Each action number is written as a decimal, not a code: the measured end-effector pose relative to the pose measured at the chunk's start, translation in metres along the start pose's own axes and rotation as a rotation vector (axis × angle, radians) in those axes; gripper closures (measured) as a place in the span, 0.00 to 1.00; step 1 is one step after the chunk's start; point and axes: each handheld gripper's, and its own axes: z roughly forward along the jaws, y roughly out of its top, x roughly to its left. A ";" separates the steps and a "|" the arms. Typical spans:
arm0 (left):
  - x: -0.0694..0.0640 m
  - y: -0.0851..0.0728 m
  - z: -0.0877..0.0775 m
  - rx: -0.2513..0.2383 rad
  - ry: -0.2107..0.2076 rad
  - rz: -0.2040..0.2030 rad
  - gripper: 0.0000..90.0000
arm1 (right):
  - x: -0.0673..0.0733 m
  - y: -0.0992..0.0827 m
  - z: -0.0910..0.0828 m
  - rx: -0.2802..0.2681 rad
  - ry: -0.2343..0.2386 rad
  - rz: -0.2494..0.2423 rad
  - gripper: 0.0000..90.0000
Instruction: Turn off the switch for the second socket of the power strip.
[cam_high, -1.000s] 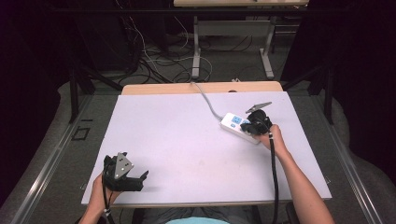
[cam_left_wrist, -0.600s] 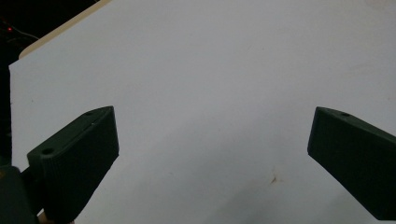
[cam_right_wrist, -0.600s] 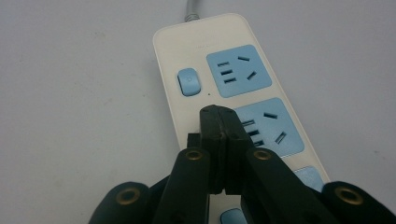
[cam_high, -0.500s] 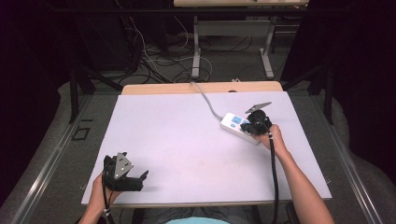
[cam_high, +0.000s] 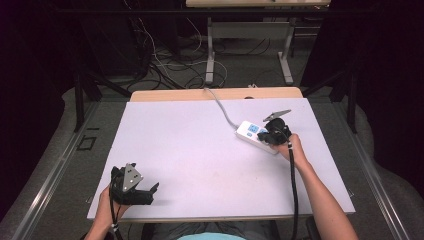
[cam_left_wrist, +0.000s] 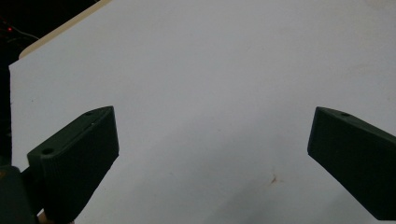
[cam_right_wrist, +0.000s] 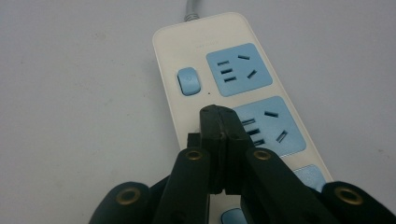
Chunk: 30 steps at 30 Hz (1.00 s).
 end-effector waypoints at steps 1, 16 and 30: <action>0.000 0.000 0.000 0.000 0.000 0.000 0.02 | 0.000 0.000 0.000 0.000 0.000 0.001 1.00; 0.000 0.000 0.000 -0.001 -0.003 -0.003 0.02 | 0.000 0.000 0.000 -0.003 0.005 0.002 1.00; 0.000 0.000 0.000 0.000 0.000 -0.002 0.02 | 0.000 0.000 0.000 -0.005 -0.003 0.000 1.00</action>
